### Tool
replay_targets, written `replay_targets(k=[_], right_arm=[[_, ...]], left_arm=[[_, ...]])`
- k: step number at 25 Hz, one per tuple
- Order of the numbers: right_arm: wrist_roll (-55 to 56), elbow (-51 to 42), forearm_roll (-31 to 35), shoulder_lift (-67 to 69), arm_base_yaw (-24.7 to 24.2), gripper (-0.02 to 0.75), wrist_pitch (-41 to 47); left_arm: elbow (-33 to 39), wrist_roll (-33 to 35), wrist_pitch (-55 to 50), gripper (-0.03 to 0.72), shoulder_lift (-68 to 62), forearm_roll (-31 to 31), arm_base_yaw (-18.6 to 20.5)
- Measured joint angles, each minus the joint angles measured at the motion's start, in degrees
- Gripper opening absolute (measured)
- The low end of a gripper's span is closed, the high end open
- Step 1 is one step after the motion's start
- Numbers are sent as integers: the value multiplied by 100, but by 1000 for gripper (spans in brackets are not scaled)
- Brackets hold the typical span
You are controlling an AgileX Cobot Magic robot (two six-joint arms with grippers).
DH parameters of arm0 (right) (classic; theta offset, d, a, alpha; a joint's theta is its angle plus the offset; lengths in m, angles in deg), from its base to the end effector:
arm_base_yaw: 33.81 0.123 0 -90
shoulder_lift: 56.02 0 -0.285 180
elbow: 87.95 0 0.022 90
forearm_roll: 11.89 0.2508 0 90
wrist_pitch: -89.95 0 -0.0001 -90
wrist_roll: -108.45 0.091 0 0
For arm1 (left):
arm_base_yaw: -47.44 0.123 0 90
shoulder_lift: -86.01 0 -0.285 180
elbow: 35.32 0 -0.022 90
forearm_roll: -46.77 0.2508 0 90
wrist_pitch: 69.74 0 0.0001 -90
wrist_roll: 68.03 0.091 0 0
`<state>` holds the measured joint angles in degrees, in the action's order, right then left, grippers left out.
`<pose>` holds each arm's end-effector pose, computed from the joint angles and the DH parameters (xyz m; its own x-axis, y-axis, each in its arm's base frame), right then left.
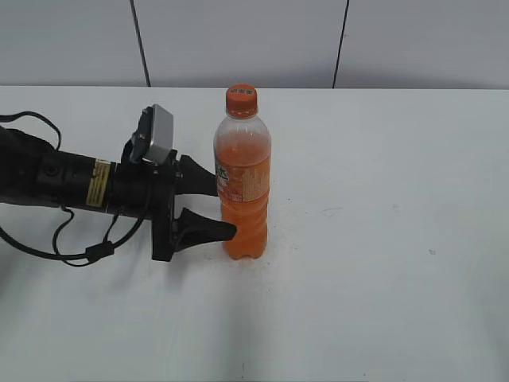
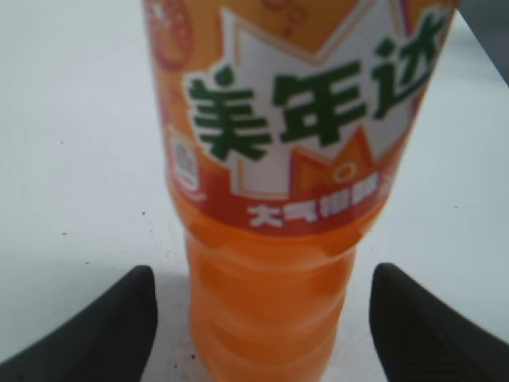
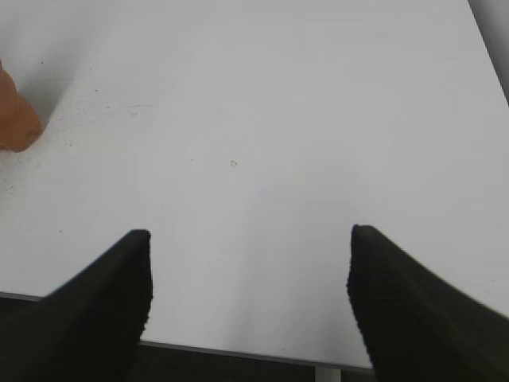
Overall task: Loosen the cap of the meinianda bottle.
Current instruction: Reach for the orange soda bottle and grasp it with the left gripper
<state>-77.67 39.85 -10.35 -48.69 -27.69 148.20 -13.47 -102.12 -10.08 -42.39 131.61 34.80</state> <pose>0.0025 0.0024 0.2630 -0.4496 -0.1412 -0.8820 -0.1690 0.9830 -0.0713 0.3240 -0.1528 0.1030 -0.0786 0.3929 -0.9162 0.9894 0.1434 -0.0233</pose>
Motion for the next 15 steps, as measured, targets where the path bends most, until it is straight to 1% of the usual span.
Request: replay_targets(k=[4,8,12,15], right_arm=[[0,0,0,0,0,574,0],[0,0,0,0,0,574,0],[0,0,0,0,0,574,0],[0,0,0,0,0,574,0]], left_arm=[[-92,0,42,510,-148,-60,-189],[-108,0,-16,510,-148,-254,-333],[-115,0,-27,510,-148,-548,-386],[-128,0,-27,508,-148,-596,-386]])
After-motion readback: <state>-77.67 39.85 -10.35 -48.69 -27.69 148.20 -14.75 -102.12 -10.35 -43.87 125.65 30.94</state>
